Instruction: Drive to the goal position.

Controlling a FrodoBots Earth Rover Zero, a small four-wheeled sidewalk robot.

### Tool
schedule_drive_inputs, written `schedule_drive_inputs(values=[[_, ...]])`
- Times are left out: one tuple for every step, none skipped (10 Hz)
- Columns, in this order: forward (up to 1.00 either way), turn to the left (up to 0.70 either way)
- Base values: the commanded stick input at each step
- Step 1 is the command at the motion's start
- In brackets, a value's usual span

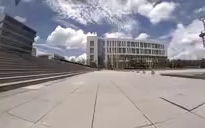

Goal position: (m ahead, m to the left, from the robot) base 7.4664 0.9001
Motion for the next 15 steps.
schedule_drive_inputs(values=[[0.70,0.04],[0.70,0.04],[0.70,0.03],[0.70,0.04],[0.70,0.04],[0.70,0.03],[0.70,0.15],[0.70,0.15],[0.70,0.14],[0.70,0.12],[0.70,0.23],[0.70,0.07],[0.70,0.26],[0.70,0.27],[0.70,0.22]])
